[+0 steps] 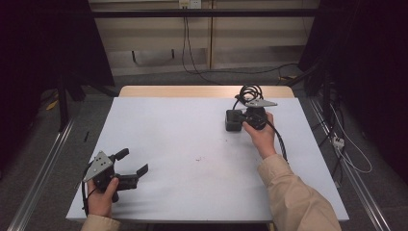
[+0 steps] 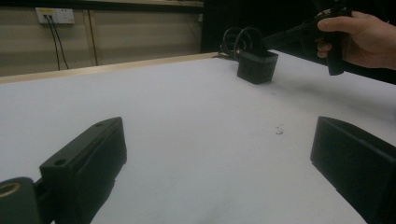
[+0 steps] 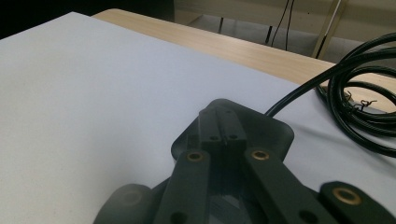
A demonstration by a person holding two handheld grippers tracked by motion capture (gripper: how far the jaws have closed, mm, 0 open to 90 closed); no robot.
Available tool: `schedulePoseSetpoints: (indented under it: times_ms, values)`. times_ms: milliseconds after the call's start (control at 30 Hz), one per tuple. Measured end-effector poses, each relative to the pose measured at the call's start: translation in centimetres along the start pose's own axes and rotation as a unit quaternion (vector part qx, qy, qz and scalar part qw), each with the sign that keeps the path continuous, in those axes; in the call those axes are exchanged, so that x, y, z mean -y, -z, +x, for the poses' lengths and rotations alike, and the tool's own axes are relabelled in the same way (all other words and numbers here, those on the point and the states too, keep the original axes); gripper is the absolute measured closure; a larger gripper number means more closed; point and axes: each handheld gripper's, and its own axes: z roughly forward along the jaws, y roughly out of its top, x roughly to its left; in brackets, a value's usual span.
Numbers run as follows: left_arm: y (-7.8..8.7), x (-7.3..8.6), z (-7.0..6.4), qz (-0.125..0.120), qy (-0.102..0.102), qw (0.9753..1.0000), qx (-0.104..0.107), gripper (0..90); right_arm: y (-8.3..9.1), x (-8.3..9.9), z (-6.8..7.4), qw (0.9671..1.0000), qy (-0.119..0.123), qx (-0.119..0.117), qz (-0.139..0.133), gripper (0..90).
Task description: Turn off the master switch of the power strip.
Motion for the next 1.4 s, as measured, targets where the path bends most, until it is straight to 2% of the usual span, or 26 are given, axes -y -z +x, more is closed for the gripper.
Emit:
schedulePoseSetpoints:
  times_ms: [800,1300,1400]
  values:
    - [-0.01,0.02,-0.01,0.000,0.001,1.0000,0.001,3.3,-0.37,0.29,-0.16,1.0000,-0.004,0.001,0.007,90.0]
    - [-0.01,0.02,0.01,0.002,-0.002,1.0000,0.000,3.3,-0.42,0.38,-0.26,0.9999,0.000,0.007,0.008,90.0]
    - [-0.04,0.01,-0.03,0.001,-0.001,1.0000,0.000,3.3,-0.48,0.38,-0.02,0.9999,0.007,0.006,0.009,90.0]
